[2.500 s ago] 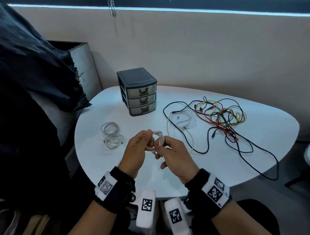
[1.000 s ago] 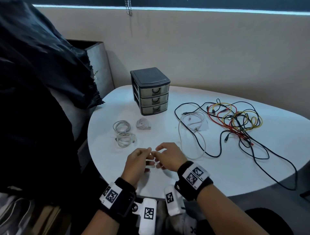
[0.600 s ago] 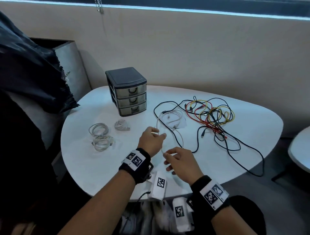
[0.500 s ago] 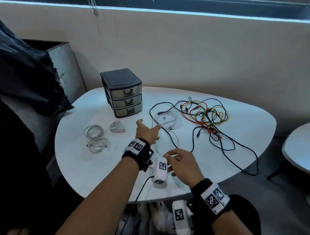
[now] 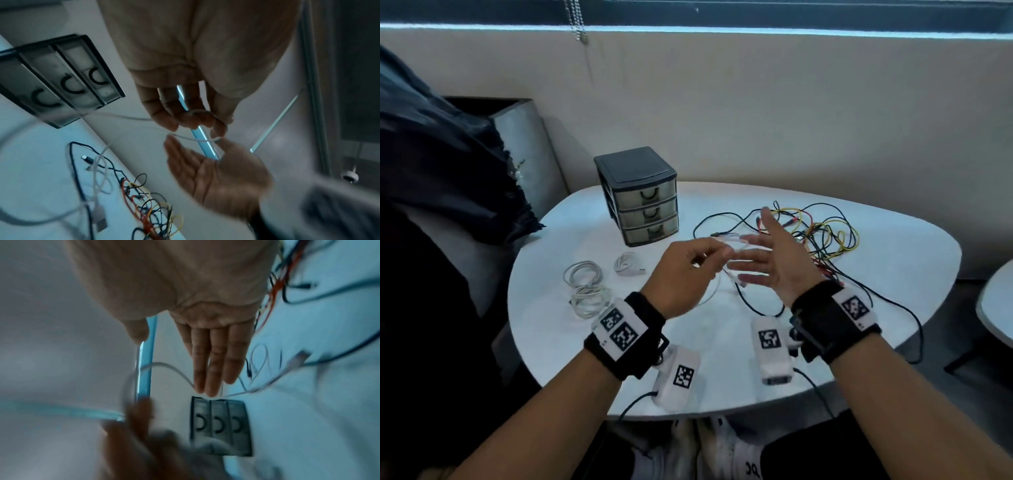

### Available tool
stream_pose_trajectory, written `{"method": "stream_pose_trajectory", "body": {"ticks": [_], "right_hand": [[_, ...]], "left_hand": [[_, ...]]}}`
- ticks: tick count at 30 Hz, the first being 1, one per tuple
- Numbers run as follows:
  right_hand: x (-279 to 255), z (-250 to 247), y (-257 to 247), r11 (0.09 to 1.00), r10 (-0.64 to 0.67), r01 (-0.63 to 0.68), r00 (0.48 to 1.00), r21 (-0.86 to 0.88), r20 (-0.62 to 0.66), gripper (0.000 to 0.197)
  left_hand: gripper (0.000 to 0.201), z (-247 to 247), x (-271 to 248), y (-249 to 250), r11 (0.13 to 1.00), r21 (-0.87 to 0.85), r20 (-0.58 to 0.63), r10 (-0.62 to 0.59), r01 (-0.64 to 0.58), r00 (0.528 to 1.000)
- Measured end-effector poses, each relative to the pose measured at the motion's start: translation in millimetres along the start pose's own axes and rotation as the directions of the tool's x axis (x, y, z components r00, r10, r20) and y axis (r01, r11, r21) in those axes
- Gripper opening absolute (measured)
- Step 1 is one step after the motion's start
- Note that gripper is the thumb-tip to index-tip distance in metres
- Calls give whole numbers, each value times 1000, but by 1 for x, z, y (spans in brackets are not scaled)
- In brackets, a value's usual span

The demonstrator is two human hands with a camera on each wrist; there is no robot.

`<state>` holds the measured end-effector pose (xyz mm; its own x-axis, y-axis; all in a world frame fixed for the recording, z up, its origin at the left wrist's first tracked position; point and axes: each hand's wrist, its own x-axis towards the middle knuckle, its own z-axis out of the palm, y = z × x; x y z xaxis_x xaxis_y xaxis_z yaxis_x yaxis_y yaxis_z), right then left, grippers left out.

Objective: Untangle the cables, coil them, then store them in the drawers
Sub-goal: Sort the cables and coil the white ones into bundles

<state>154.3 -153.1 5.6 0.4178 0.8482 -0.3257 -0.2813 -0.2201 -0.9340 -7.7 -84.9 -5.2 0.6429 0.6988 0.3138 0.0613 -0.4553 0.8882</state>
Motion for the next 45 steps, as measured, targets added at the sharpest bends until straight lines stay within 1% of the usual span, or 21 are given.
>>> {"method": "stream_pose_trajectory", "body": {"ticks": [3, 6, 8, 10, 12, 13, 14, 16, 17, 19, 21, 22, 24, 27, 30, 33, 36, 38, 41, 44, 45], "right_hand": [[16, 7, -32, 972, -1, -15, 998, 233, 69, 39], [22, 13, -62, 973, -12, 7, 1000, 229, 19, 20], [21, 16, -59, 990, -12, -1, 996, -140, -90, 33], [21, 18, -36, 829, 32, -103, 990, -550, -136, 59], [18, 25, -4, 686, 161, -164, 984, -709, -72, 69], [17, 29, 10, 699, 200, -158, 980, -697, -21, 61], [15, 32, 18, 777, 200, -142, 979, -613, 27, 47], [11, 37, 20, 955, 106, -90, 993, -282, 42, 20], [9, 36, 14, 983, 52, -49, 999, -177, 13, 13], [5, 34, -2, 969, -71, 63, 997, -238, -25, 18], [-7, 32, -17, 827, -214, 204, 976, -524, 42, 24], [-16, 34, -23, 702, -259, 281, 957, -655, 133, 25], [-31, 39, -28, 477, -251, 424, 905, -770, 344, 24], [-43, 35, -36, 341, -291, 496, 864, -799, 412, 20], [-41, 9, -51, 322, -372, 457, 867, -829, 333, 17], [-33, -29, -65, 336, -441, 411, 864, -847, 244, 22], [-20, -67, -80, 272, -476, 324, 864, -906, 166, 26], [-9, -89, -88, 108, -479, 197, 869, -974, 123, 29], [9, -111, -92, -67, -461, -114, 885, -991, -71, 34], [19, -118, -107, -113, -424, -290, 879, -950, -218, 48], [20, -116, -114, -33, -415, -290, 874, -956, -251, 50]], "left_hand": [[15, 7, -30, -19, 997, 76, 124, -27, 18, 992], [13, 13, -48, -41, 991, 106, 73, -92, 84, 993], [14, 15, -53, -48, 990, 87, -5, -109, 109, 994], [14, 18, -56, -49, 993, 71, -43, -92, 95, 995], [13, 23, -60, -47, 995, 80, -23, -51, 53, 998], [12, 26, -63, -48, 995, 95, 6, -26, 25, 1000], [12, 30, -66, -50, 992, 123, 47, -5, -1, 999], [14, 36, -73, -55, 984, 176, 101, 14, -32, 995], [15, 37, -76, -57, 983, 181, 68, 20, -32, 998], [20, 34, -76, -57, 986, 166, -142, 24, 0, 990], [43, 24, -67, -52, 973, 229, -372, 63, 26, 926], [55, 17, -59, -47, 957, 288, -407, 99, 25, 908], [57, 4, -43, -33, 927, 375, -327, 138, -6, 935], [13, -11, -26, -19, 984, 175, -79, 43, -28, 996], [25, -31, -28, -22, 997, 33, -53, -66, 68, 996], [27, -61, -36, -34, 986, -6, -183, -167, 169, 969], [30, -91, -42, -46, 958, -141, -271, -281, 251, 921], [31, -108, -48, -51, 941, -219, -308, -318, 258, 897], [32, -127, -57, -57, 929, -261, -364, -346, 261, 865], [35, -131, -66, -60, 916, -260, -381, -388, 305, 839], [36, -128, -68, -59, 907, -261, -373, -410, 330, 832]]}}
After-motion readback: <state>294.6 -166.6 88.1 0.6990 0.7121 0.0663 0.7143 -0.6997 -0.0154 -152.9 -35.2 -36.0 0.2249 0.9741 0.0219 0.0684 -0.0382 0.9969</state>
